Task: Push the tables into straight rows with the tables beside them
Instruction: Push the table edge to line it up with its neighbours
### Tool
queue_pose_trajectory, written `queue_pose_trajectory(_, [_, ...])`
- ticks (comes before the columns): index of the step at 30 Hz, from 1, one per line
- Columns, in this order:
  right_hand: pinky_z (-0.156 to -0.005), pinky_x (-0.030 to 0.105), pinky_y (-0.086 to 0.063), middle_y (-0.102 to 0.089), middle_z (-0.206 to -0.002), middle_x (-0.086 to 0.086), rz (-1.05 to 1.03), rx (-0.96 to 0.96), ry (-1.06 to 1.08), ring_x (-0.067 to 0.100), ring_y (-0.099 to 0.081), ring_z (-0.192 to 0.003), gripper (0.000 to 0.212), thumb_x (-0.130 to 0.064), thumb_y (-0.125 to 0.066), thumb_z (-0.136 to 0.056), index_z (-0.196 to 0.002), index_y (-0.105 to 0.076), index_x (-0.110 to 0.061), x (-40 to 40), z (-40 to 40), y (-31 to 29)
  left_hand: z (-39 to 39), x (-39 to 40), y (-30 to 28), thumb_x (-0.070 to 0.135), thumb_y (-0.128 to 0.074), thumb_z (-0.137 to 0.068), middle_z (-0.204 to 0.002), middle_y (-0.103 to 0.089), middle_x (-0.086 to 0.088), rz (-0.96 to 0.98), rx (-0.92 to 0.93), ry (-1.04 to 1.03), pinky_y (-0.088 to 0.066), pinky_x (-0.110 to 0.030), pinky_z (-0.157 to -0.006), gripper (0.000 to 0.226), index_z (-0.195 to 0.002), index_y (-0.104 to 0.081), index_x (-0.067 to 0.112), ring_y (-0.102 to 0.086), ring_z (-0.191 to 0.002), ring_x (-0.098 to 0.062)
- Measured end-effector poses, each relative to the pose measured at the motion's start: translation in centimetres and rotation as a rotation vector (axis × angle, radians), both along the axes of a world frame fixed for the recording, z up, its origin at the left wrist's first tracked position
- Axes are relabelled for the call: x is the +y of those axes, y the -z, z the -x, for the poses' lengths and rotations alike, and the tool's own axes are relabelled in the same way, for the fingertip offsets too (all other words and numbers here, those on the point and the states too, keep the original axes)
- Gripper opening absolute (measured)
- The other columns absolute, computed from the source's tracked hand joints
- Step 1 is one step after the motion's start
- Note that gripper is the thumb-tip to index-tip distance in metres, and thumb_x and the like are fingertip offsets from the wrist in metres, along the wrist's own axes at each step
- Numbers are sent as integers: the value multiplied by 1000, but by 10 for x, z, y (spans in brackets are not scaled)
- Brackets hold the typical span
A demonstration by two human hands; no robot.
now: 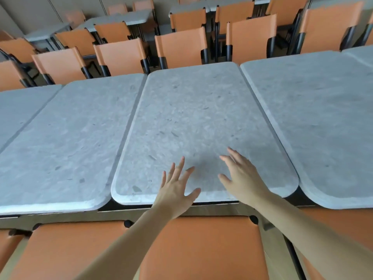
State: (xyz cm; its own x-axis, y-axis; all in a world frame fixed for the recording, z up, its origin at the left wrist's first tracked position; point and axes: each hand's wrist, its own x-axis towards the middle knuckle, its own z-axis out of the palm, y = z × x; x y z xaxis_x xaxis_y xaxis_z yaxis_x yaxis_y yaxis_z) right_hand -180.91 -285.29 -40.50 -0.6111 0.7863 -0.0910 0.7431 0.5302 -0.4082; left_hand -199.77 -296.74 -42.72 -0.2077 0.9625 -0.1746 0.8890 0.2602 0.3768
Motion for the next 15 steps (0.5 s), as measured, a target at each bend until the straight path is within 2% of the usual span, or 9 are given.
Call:
queue_pose_trajectory(2, [-125, 50, -10, 4, -171, 2, -93, -97, 7, 22, -1, -158, 63, -44, -41, -106, -161, -21, -22, 22, 9, 21, 12, 16, 15, 54, -38, -103, -163, 28, 16, -23, 76, -1, 14, -43, -125, 64, -160, -13, 38, 23, -154, -17])
queue_pose_trajectory(5, [-123, 57, 2, 16, -170, 0, -115, -192, 47, 22, 11, -158, 66, -54, -23, -105, -163, -5, -27, 43, 7, 51, 37, 39, 26, 50, -34, -105, -164, 28, 14, -43, 199, -32, 17, -47, -124, 61, -161, -12, 38, 24, -154, -21])
queue_pose_trajectory(7, [-123, 58, 5, 14, -171, -1, -99, -231, 85, 20, 11, -157, 74, -61, -1, -95, -162, 0, -30, 45, 1, 69, 52, 50, 33, 51, -30, -105, -165, 27, 13, -3, 248, -77, 17, -52, -122, 62, -161, -5, 41, 23, -154, -24])
queue_pose_trajectory(8, [-123, 58, 6, 11, -171, -2, -97, -234, 98, 20, 11, -157, 76, -61, 4, -92, -162, 0, -31, 45, -1, 75, 57, 52, 37, 55, -25, -104, -165, 27, 13, 37, 259, -102, 17, -55, -121, 62, -160, 0, 44, 24, -154, -24])
queue_pose_trajectory(10, [-123, 56, 7, 10, -171, -4, -112, -226, 111, 18, 11, -157, 67, -59, -6, -100, -162, 1, -32, 45, -1, 81, 60, 51, 49, 64, -15, -100, -166, 24, 14, 106, 275, -140, 14, -57, -121, 64, -157, 9, 49, 24, -154, -22])
queue_pose_trajectory(12, [-123, 55, 7, 9, -171, -4, -142, -215, 116, 17, 11, -157, 65, -57, -15, -104, -162, 0, -32, 44, -1, 82, 60, 47, 58, 66, -10, -98, -167, 19, 16, 96, 288, -155, 11, -55, -122, 64, -156, 10, 50, 23, -154, -18])
queue_pose_trajectory(15, [-124, 55, 7, 9, -171, -4, -159, -222, 108, 18, 11, -157, 67, -59, -16, -104, -162, 0, -32, 42, -3, 82, 61, 46, 61, 65, -11, -99, -168, 16, 15, 59, 305, -157, 8, -54, -123, 63, -156, 10, 50, 19, -155, -18])
